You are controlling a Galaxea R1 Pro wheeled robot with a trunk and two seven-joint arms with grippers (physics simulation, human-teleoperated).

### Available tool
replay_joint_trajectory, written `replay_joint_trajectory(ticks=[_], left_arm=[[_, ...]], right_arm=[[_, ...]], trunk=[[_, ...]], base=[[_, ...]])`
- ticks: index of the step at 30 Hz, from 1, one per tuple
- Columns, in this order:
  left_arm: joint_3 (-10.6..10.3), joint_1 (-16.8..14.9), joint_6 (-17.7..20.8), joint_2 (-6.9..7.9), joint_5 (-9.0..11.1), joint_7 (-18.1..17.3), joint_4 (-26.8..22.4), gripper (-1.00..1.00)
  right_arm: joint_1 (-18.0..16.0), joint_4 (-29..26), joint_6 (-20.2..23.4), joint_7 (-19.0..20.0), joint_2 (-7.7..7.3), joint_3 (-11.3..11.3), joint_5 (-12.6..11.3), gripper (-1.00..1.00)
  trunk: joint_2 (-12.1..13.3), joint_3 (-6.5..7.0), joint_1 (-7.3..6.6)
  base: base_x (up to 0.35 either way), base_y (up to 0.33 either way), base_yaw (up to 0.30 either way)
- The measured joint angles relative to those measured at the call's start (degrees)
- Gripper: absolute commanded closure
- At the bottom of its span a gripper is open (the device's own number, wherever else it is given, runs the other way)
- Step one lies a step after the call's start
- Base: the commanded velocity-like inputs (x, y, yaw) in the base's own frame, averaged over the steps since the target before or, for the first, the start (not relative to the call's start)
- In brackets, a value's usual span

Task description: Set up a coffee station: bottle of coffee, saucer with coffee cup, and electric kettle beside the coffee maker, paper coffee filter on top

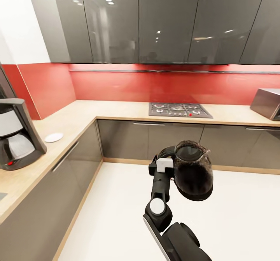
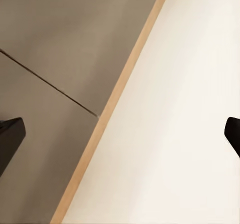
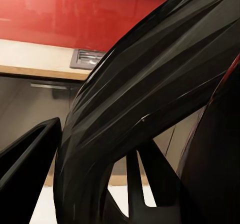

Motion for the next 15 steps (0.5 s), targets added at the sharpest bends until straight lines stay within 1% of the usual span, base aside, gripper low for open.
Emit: replay_joint_trajectory(ticks=[15], left_arm=[[-0.03,0.00,0.00,-0.01,0.01,0.00,0.00,-1.00]], right_arm=[[0.00,0.00,-0.02,0.00,0.00,0.00,0.00,1.00]], trunk=[[0.00,0.00,0.00]], base=[[0.338,-0.001,0.000]])
